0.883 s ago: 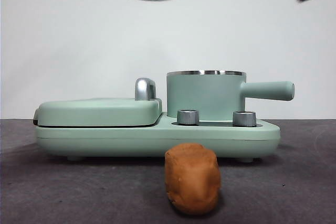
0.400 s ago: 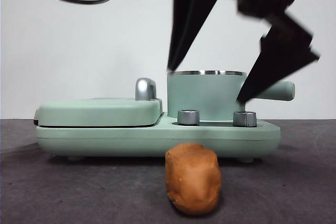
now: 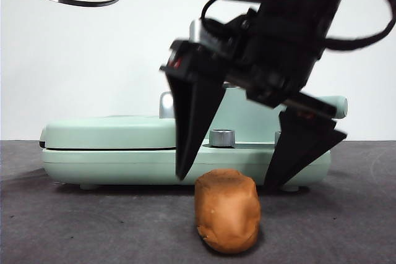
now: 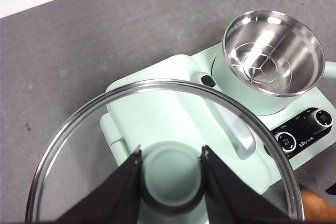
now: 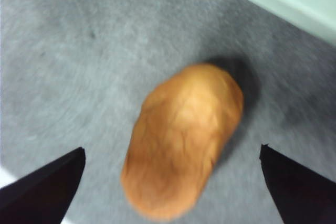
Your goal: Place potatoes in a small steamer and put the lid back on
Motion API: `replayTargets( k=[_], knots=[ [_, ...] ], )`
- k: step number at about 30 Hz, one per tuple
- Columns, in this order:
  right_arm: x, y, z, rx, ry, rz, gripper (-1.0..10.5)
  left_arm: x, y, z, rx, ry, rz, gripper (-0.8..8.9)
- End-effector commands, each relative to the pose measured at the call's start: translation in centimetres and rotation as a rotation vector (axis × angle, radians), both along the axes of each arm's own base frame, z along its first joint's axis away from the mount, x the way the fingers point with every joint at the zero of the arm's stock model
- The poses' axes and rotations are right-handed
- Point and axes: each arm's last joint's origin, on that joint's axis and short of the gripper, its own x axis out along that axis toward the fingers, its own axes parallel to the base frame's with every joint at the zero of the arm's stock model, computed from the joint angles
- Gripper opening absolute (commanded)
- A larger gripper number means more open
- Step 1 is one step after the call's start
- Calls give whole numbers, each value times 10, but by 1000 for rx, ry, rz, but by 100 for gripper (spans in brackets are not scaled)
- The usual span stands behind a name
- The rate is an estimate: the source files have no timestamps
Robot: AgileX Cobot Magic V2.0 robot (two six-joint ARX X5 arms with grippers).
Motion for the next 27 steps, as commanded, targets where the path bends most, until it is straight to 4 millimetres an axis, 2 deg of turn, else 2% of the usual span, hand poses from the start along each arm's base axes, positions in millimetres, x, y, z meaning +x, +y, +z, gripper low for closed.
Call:
replayTargets(
  k=[1, 5, 10, 14, 18, 23, 27],
  knots=[
    [4, 10, -8, -8, 8, 5, 520, 0, 0, 9, -18, -55, -5, 16],
    [7, 13, -19, -24, 20, 11, 431, 0, 0, 9, -17, -54, -5, 16],
    [9, 15, -21, -15, 13, 12, 127, 0, 0, 8, -17, -53, -5, 16],
    [14, 16, -10, 3, 26, 21, 112, 0, 0, 8, -17, -52, -5, 17],
    [25, 18, 21, -12, 2, 59, 112, 0, 0, 8, -16, -52, -5, 17],
    [52, 14, 77, 31, -94, 64, 112, 0, -1, 8, -17, -52, -5, 16],
    [79, -1, 122, 88, -217, 23, 112, 1, -1, 5, -15, -44, -5, 17]
  ],
)
